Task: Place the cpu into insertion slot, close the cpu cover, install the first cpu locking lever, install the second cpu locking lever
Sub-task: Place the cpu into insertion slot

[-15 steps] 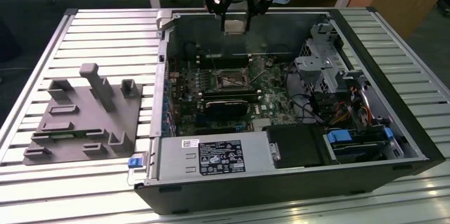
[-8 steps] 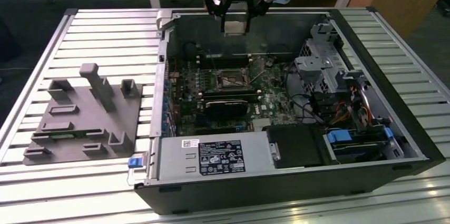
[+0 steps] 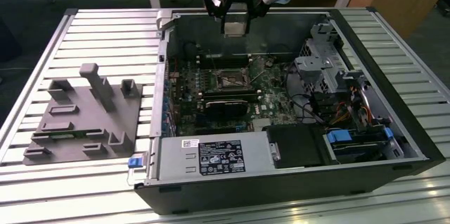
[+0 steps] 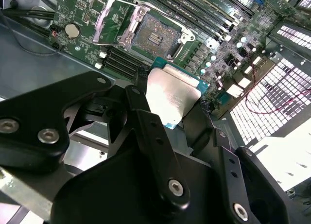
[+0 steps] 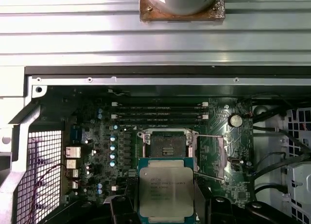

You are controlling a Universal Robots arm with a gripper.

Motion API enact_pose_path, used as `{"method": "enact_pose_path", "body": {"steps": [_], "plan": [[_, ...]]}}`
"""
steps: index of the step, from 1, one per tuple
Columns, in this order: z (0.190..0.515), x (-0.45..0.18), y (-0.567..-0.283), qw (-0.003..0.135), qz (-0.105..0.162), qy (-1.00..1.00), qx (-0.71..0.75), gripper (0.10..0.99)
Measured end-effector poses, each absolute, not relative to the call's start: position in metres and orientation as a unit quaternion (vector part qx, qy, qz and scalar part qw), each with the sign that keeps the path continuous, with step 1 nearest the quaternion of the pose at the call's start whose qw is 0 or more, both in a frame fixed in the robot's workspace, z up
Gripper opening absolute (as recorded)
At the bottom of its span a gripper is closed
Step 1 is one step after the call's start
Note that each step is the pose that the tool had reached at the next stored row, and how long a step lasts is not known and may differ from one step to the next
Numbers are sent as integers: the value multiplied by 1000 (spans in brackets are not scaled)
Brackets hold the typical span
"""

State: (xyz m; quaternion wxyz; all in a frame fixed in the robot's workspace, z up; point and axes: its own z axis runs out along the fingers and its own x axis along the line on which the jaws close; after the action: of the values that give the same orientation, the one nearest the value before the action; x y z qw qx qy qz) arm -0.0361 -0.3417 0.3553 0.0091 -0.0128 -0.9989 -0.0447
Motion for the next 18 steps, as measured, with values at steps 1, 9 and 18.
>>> {"method": "enact_pose_path", "body": {"steps": [1,9,18], "plan": [[355,-36,-342,9,-45,-999,-13,537],[353,-36,-342,9,-45,-999,-13,537],[350,-36,-342,9,-44,-999,-13,537]]}}
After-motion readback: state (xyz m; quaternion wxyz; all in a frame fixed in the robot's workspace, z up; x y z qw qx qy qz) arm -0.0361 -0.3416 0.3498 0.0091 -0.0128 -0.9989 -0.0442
